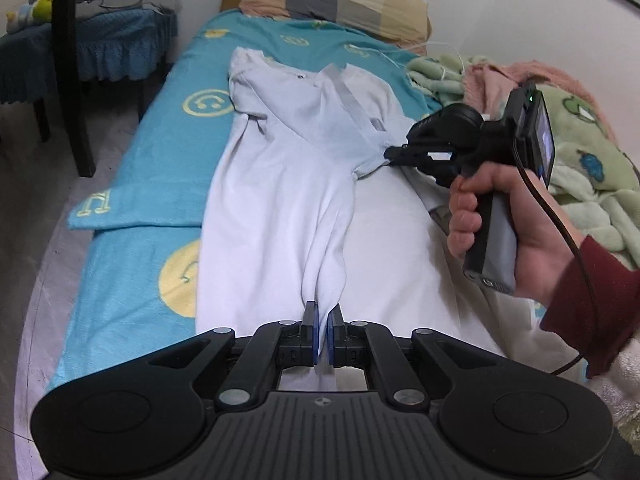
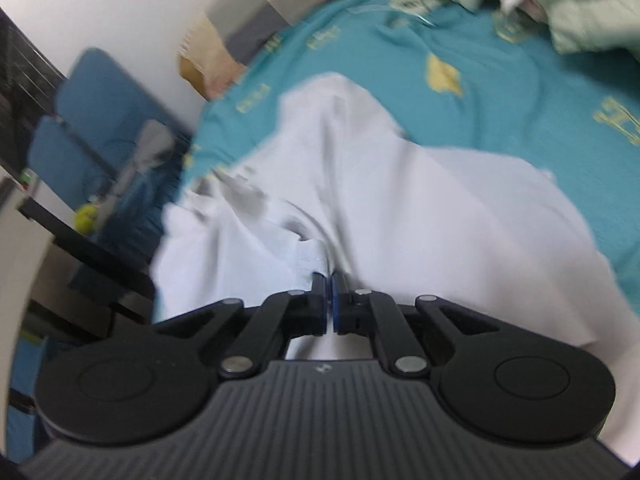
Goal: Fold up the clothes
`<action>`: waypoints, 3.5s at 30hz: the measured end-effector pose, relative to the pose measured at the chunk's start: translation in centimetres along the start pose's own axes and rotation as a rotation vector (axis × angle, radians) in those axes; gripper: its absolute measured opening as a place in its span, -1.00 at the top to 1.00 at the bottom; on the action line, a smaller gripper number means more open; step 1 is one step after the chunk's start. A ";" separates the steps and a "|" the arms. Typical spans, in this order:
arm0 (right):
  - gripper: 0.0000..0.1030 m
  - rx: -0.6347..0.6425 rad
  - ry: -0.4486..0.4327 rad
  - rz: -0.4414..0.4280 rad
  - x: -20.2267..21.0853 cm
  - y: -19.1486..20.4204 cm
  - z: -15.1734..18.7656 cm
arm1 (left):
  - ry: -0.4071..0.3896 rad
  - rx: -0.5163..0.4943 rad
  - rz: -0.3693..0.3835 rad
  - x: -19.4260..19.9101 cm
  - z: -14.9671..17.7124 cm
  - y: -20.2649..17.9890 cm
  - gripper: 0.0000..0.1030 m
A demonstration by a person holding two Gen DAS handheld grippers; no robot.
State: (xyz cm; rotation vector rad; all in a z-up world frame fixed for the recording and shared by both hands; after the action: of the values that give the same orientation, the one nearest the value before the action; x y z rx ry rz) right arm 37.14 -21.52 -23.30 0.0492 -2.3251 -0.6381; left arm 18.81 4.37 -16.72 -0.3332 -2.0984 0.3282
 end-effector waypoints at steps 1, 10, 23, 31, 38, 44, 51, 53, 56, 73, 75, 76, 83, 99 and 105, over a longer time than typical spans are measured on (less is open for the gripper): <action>0.90 0.000 0.013 0.000 -0.1 -0.6 0.3 | 0.005 -0.003 -0.008 -0.2 0.0 0.0 0.91; 0.76 0.199 0.121 -0.082 7.3 1.9 1.3 | 0.003 0.017 -0.088 -0.2 0.1 0.6 0.61; -0.31 0.147 0.076 -0.195 20.0 -1.2 5.8 | -0.027 0.121 -0.272 8.1 3.9 -0.7 0.10; -0.31 0.101 0.106 -0.235 18.2 -1.7 5.4 | 0.198 0.237 -0.402 6.4 8.2 0.0 0.18; -0.31 0.074 0.122 -0.238 18.1 -2.5 5.2 | 0.255 0.185 -0.483 6.6 8.6 -0.9 0.46; -0.31 -0.004 0.132 -0.264 17.9 -3.5 4.9 | 0.288 0.149 -0.539 7.6 8.7 -1.7 -0.04; -0.31 -0.031 0.144 -0.281 17.8 -3.6 5.0 | 0.323 0.197 -0.509 6.1 9.4 -1.6 0.08; -0.31 -0.025 0.149 -0.280 17.8 -3.5 5.1 | 0.324 0.160 -0.490 5.9 9.6 -2.2 0.52; -0.31 -0.022 0.155 -0.277 17.8 -3.6 5.3 | 0.322 0.088 -0.459 5.8 9.9 -3.3 0.89; -0.31 -0.028 0.177 -0.261 17.4 -4.0 5.8 | 0.478 -0.400 -0.234 5.7 16.8 -9.9 0.94; -0.31 -0.025 0.174 -0.256 17.4 -4.1 5.7 | 0.475 -0.372 -0.212 6.1 16.5 -9.7 0.90; -0.31 -0.027 0.172 -0.255 17.4 -4.2 5.6 | 0.467 -0.363 -0.197 6.5 16.3 -9.7 0.87; -0.31 -0.032 0.114 -0.230 18.5 -5.2 4.3 | 0.296 -0.339 -0.146 9.8 12.5 -10.4 0.04; -0.31 0.037 -0.036 -0.161 19.9 -5.7 2.5 | -0.308 -0.073 -0.183 2.1 -2.5 -10.1 -0.58; -0.30 0.003 -0.059 -0.144 18.6 -6.0 2.3 | -0.321 -0.052 -0.226 2.1 -2.0 -8.5 -0.63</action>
State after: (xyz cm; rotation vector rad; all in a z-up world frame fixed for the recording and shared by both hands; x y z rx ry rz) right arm 20.95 -29.74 -15.70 0.2033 -2.3949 -0.7158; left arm 18.56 -2.59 -10.98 -0.0732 -2.4363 0.2018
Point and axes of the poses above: each gripper's, at about its wrist camera, not at the fingertips, and x roughly against the way its jaws point, y to its left, z to its underside, the point moved 5 cm from there along -x, roughly the way its jaws point, and after that the axes turned 11 degrees about x, right-handed, at the moved point
